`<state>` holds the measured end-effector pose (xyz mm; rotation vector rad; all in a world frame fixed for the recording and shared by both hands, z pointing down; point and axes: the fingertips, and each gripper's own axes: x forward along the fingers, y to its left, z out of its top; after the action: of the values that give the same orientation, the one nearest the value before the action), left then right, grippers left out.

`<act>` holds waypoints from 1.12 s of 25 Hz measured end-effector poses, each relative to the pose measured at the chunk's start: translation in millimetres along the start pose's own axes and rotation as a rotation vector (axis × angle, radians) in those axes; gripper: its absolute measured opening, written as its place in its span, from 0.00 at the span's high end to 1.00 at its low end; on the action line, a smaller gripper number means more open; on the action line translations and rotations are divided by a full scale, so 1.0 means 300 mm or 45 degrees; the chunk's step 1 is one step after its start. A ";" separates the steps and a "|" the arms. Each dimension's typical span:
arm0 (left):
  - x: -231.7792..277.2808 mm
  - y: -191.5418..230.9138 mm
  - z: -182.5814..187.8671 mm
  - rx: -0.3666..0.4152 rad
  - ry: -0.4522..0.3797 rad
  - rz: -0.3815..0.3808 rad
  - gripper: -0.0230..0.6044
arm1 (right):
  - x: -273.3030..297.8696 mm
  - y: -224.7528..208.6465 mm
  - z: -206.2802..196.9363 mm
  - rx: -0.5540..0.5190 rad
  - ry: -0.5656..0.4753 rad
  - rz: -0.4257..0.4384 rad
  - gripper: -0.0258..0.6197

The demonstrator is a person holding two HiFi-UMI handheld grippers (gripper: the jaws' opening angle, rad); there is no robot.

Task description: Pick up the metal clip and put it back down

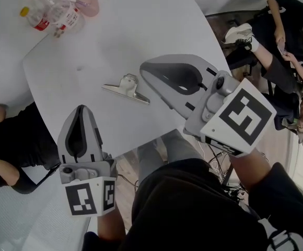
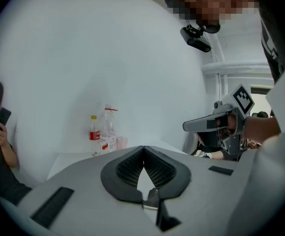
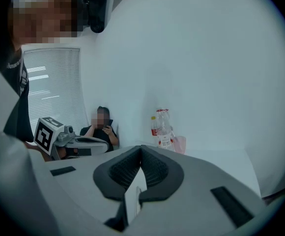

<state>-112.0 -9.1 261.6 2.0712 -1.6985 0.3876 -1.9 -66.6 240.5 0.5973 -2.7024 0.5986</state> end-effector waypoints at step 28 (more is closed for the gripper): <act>-0.318 -0.026 0.328 0.098 -0.270 0.062 0.93 | -0.268 0.217 0.321 -0.158 -0.245 -0.147 0.93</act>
<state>-129.8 25.3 129.9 2.1959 -1.8855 0.2591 18.1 -30.6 105.4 0.8078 -2.8315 0.3575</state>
